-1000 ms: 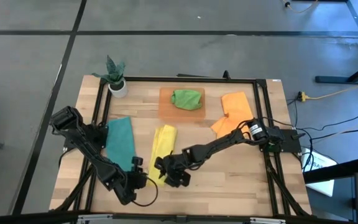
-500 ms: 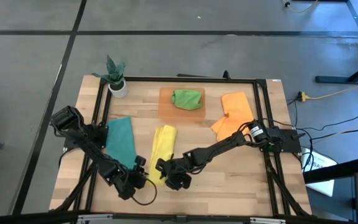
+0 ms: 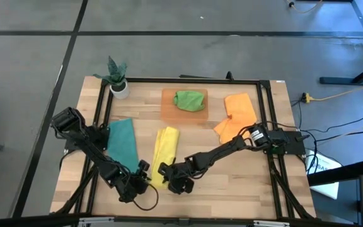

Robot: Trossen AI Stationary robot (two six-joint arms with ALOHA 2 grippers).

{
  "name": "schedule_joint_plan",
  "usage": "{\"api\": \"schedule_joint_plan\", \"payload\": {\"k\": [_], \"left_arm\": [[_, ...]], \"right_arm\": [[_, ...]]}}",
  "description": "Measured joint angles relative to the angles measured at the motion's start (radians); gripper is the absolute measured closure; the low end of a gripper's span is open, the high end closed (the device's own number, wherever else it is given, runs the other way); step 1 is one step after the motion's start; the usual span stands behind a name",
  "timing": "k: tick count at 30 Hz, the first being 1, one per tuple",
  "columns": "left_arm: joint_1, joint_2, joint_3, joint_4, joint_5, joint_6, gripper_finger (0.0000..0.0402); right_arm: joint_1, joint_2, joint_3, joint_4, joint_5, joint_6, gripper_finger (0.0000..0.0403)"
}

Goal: Roll microfiber towels into tight, uniform cylinder then place into a basket
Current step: Roll the yellow microfiber cloth

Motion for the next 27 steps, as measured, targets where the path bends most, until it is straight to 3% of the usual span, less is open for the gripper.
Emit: {"api": "schedule_joint_plan", "payload": {"k": [7,14,27], "left_arm": [[0.0,0.0,0.0,0.007,0.0,0.001,0.0303],[0.0,0.001,0.0,0.008,0.0,0.0,0.0303],[-0.014,-0.001,0.0,-0.003,-0.001,0.001,0.0303]], "right_arm": [[0.005,0.002,0.001,0.007,0.055,0.069,0.0275],[0.004,0.004,0.001,-0.014,0.059,0.178,0.0388],[0.0,0.004,0.001,-0.015,0.023,0.431,0.0397]]}}
